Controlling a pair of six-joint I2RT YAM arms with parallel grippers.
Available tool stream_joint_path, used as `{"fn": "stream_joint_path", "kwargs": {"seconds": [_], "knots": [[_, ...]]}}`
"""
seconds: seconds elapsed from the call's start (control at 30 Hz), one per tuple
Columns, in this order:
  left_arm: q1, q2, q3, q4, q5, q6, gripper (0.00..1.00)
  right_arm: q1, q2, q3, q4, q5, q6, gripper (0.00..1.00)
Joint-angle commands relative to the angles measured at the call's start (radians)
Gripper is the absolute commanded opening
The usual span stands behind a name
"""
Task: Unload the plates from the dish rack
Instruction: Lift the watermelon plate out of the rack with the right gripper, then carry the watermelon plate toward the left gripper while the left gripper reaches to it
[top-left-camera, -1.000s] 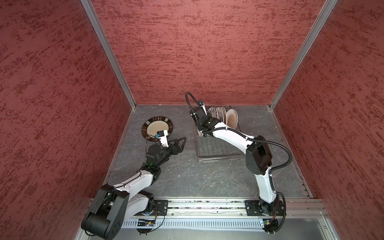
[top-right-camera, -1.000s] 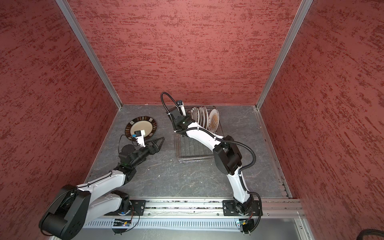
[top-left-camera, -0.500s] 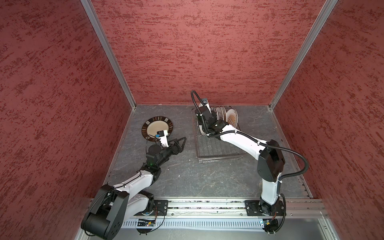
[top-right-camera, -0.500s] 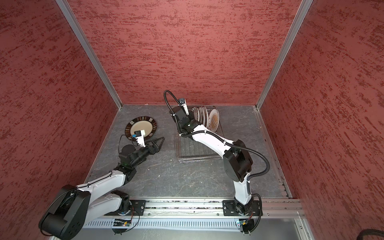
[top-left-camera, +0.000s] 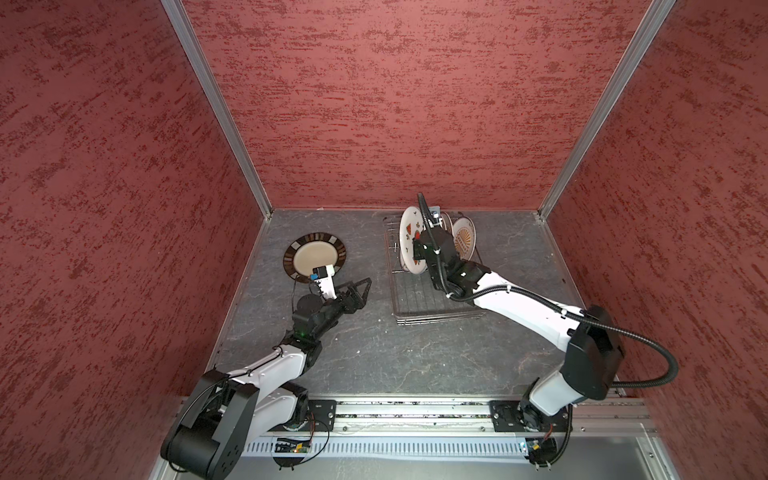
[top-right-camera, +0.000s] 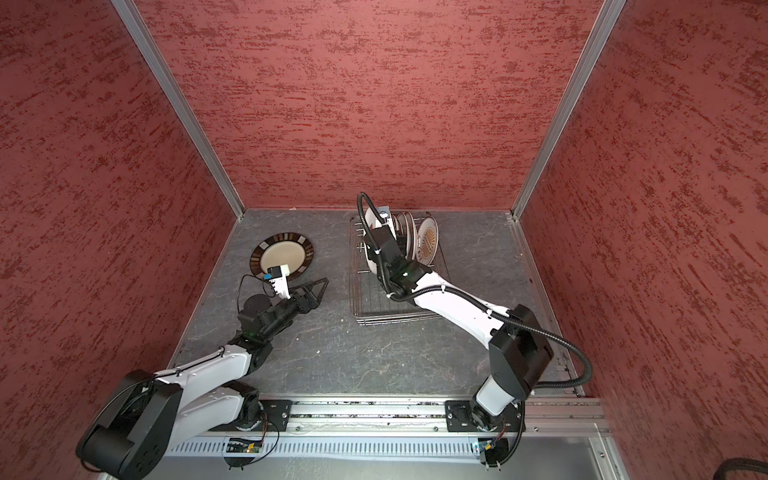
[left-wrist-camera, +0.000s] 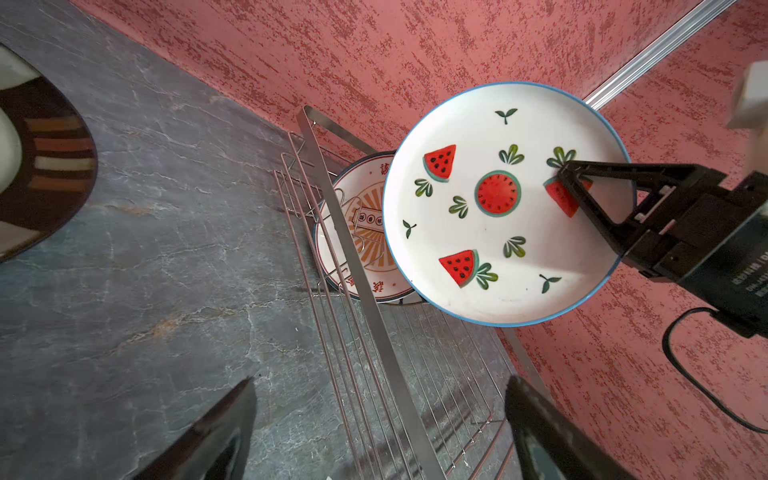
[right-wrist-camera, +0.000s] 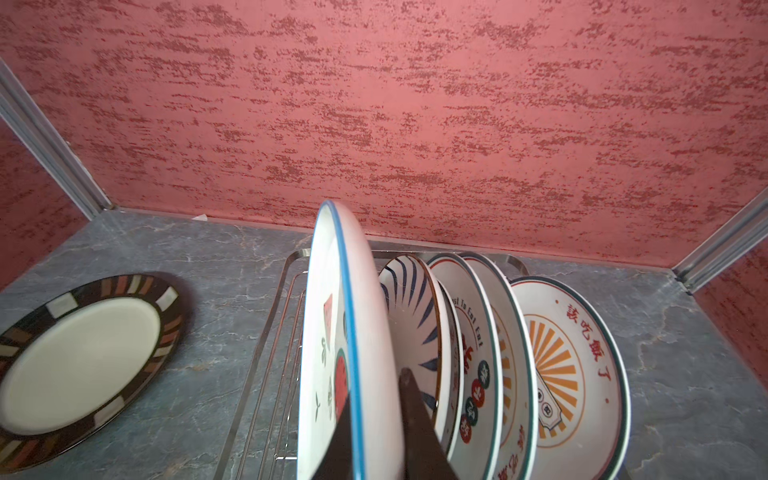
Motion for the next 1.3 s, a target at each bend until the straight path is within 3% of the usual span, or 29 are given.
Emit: {"fn": "stream_joint_path", "kwargs": {"seconds": [0.0,0.27,0.5,0.63,0.87,1.07,1.27], "knots": [[-0.015,-0.048,-0.022,0.049,-0.002,0.048,0.93,0.004,-0.108,-0.055,0.228,-0.066,0.006,0.01],[-0.080,-0.159,-0.022,-0.016,-0.016,0.082,0.93,-0.018,-0.340,-0.314,0.357,-0.225,0.090,0.00],[-0.104,-0.217,0.008,-0.016,0.109,0.089,0.95,-0.076,-0.530,-0.530,0.504,-0.455,0.191,0.00],[-0.105,-0.241,0.010,-0.028,0.134,0.085,0.99,-0.111,-0.609,-0.656,0.629,-0.490,0.272,0.00],[-0.110,-0.214,0.013,0.038,0.229,0.046,0.99,-0.126,-0.671,-0.773,0.784,-0.657,0.377,0.00],[-0.138,-0.218,0.026,0.046,0.242,0.042,0.99,-0.126,-0.716,-0.889,0.961,-0.727,0.457,0.00],[-0.194,-0.210,0.032,0.045,0.196,0.087,0.99,-0.126,-0.649,-0.924,1.098,-0.817,0.499,0.00]]}}
